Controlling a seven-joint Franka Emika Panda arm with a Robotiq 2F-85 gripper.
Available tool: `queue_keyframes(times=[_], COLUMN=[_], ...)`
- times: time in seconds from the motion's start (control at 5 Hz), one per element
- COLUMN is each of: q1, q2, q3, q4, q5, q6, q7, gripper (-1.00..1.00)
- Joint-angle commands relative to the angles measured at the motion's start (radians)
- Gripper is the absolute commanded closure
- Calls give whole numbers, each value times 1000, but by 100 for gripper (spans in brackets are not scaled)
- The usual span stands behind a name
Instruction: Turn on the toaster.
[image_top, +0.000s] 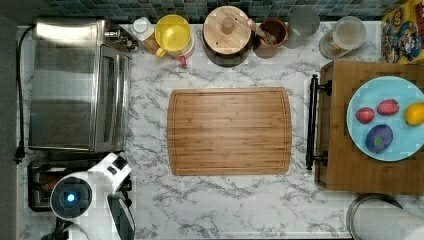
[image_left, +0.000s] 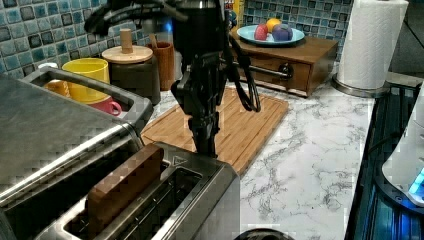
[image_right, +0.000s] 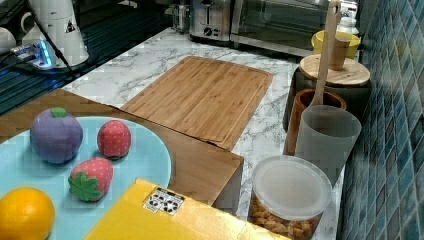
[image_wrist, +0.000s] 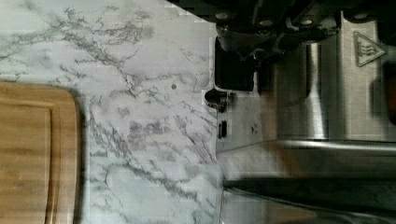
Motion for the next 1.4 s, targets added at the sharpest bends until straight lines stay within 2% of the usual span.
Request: queue_keyframes(times=[0.2,0.4,0.8,1.4], q1=[-25,-11,1,-60], q2=[50,18,36,205], q3=[-9,7,12,-49], q4=[42,-68,-187,-288], q5=[-70,-32,2,-2], q6=[-8,29,94,224], q7=[50,0,-51,-62], gripper=[100,100,100,100])
